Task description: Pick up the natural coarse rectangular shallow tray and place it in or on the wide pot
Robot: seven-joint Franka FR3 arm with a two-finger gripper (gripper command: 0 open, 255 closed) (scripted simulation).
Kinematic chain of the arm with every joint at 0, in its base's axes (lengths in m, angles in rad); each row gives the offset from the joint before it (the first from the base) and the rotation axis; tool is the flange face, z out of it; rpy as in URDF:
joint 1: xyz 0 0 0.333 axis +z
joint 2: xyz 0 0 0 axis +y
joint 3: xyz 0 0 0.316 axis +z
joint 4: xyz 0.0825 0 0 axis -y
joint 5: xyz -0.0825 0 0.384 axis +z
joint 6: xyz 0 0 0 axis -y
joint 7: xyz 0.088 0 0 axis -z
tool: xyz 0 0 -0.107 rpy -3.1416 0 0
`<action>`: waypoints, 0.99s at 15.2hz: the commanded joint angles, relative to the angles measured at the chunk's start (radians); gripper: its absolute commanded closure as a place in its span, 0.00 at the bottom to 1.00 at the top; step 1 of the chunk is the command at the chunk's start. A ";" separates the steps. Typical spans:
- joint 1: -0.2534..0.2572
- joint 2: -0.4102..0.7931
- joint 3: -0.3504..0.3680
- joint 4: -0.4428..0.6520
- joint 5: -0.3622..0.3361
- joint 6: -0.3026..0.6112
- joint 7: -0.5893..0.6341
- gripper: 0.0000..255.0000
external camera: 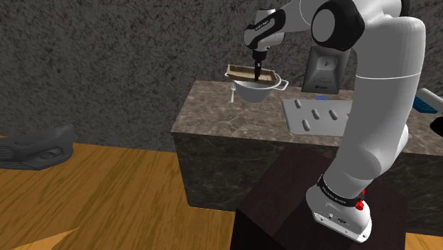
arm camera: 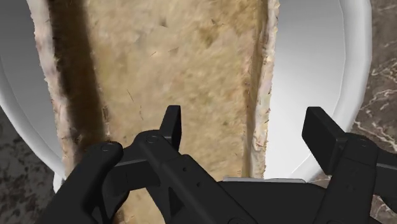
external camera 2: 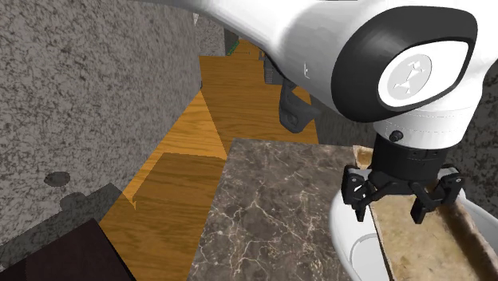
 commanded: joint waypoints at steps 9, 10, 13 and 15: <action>0.013 -0.062 -0.009 0.045 -0.026 -0.104 0.015 0.00; 0.013 -0.062 -0.009 0.045 -0.026 -0.104 0.015 0.00; 0.013 -0.062 -0.009 0.045 -0.026 -0.104 0.015 0.00; 0.013 -0.062 -0.009 0.045 -0.026 -0.104 0.015 0.00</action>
